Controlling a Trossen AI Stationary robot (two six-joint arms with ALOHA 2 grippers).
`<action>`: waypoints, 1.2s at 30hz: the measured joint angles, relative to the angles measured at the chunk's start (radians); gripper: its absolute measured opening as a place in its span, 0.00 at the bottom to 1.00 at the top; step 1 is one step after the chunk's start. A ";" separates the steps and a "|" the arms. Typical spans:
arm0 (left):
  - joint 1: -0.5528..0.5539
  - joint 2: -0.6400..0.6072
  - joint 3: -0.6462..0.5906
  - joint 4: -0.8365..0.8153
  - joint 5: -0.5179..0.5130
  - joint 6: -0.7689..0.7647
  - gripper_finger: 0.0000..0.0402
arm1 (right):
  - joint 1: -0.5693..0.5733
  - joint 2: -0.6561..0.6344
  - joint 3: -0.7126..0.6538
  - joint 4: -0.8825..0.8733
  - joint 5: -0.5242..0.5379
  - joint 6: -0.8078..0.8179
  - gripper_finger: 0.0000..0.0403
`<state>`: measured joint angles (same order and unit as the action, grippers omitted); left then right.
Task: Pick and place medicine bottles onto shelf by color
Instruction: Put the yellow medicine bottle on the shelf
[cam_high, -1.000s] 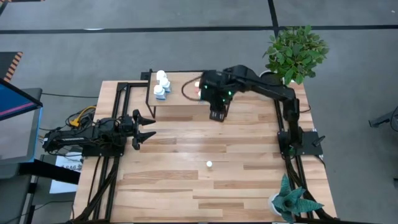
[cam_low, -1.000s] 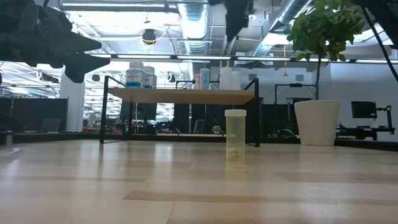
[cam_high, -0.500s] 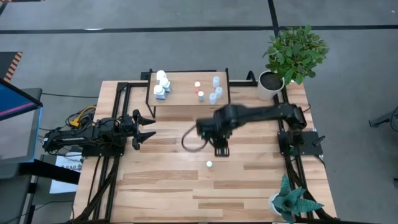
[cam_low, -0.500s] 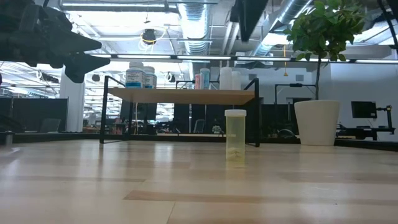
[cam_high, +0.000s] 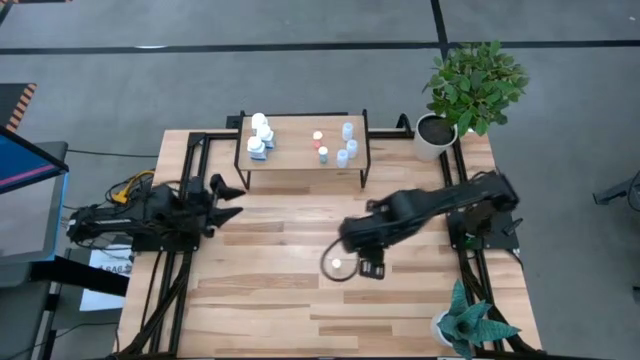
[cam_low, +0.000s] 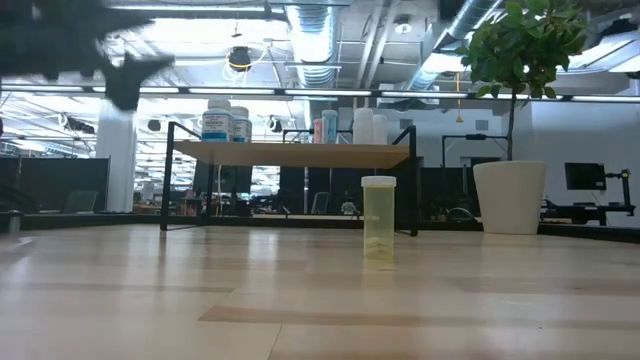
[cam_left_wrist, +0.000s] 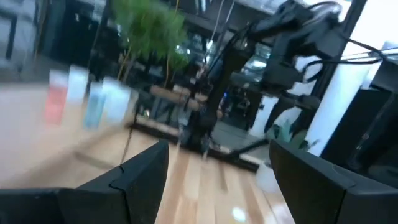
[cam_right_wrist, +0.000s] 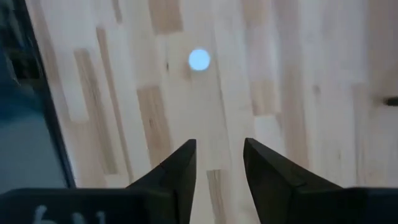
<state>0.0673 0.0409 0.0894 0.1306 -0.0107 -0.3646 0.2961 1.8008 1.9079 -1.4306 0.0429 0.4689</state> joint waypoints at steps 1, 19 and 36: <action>-0.005 0.021 0.037 -0.004 -0.008 0.024 0.66 | 0.010 -0.031 0.000 0.003 0.027 0.042 0.37; -0.121 1.039 0.767 -0.440 0.014 0.238 0.66 | 0.155 -0.265 0.000 -0.058 0.402 0.316 0.31; -0.267 1.714 1.090 -0.399 0.047 0.176 0.66 | 0.250 -0.300 0.000 -0.141 0.408 0.268 0.31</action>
<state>-0.1993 1.7548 1.1799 -0.2685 0.0360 -0.1883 0.5457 1.5011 1.9079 -1.5711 0.4511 0.7371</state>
